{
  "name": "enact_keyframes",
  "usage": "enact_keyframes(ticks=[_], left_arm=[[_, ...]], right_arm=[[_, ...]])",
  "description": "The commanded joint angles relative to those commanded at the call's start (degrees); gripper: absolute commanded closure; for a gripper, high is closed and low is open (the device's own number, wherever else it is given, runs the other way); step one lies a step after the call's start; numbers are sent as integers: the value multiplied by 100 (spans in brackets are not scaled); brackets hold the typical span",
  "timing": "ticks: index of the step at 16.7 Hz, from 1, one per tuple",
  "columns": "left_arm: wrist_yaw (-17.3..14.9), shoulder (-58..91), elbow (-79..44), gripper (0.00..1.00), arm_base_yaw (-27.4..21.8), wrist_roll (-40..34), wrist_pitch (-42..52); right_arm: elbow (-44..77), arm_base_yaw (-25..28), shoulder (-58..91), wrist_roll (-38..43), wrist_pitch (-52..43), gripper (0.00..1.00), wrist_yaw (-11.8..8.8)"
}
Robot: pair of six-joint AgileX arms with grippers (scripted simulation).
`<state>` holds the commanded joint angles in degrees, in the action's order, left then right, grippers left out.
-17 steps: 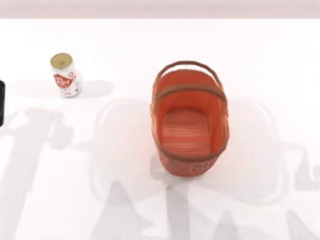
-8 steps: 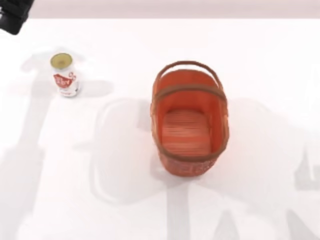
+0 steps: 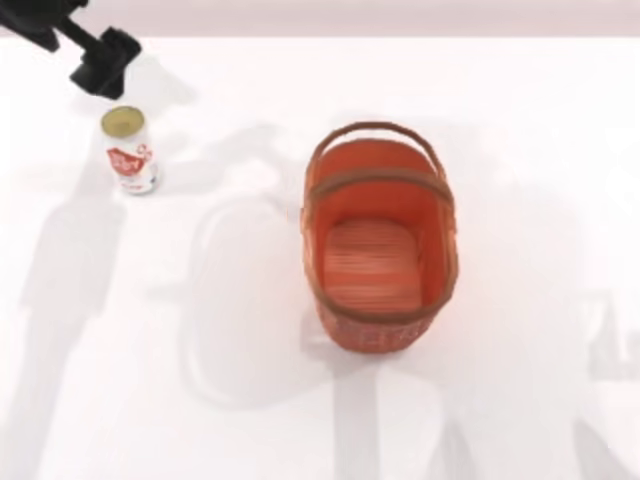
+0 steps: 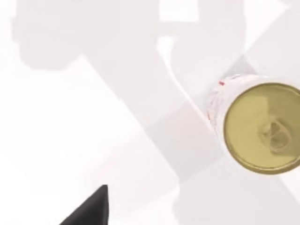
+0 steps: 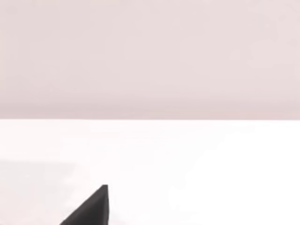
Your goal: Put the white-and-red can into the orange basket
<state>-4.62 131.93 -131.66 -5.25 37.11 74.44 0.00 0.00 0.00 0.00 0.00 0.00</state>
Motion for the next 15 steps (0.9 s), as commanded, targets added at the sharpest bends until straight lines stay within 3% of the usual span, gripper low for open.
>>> enact_keyframes(ticks=[6, 15], left_arm=[[44, 1369, -1106, 0, -103, 375, 798], [46, 1392, -882, 0, -105, 391, 578]], right_arm=[[0, 0, 0, 0, 0, 0, 0], [0, 0, 0, 0, 0, 0, 0]])
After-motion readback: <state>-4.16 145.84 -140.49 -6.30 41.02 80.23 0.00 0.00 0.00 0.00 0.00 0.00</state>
